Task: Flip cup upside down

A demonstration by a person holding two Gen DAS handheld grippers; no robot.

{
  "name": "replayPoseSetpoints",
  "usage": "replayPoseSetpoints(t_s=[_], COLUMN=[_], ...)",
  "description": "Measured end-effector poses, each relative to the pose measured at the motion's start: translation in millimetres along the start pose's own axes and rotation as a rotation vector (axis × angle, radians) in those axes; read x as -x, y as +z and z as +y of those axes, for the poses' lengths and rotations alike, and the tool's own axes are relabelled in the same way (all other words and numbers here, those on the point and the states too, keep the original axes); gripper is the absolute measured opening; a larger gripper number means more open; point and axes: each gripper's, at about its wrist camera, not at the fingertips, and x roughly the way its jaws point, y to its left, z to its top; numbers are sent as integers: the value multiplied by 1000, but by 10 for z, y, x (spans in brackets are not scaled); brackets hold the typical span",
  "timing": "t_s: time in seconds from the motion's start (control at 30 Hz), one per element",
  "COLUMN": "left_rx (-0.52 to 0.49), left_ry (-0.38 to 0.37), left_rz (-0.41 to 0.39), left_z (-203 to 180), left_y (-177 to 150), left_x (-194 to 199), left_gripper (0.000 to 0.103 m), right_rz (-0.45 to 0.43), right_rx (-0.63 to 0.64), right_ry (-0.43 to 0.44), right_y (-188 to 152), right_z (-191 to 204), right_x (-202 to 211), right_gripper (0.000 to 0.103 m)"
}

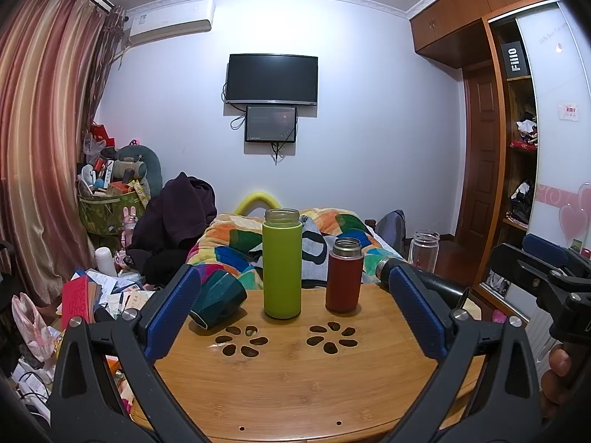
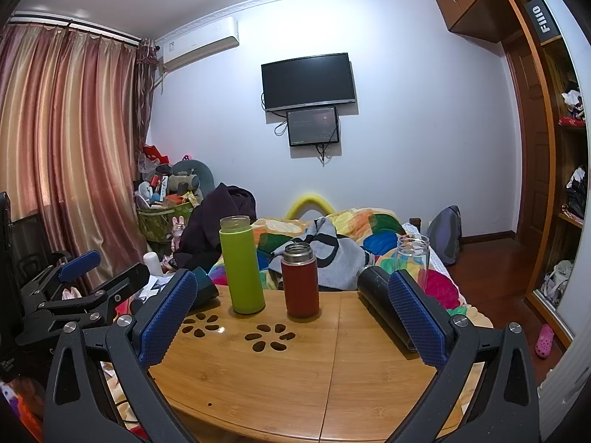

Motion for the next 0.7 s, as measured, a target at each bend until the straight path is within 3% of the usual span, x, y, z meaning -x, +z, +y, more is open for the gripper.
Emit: replayPoseSetpoints(t_s=[0.7], left_rx=[5], left_ry=[4], left_rz=[-6], left_z=[32], left_y=[-7], left_x=[19], left_gripper=[103], right_rz=[-2], right_rx=[-1], right_ry=[1], right_y=[2], right_z=[6], right_x=[15], right_gripper=[103])
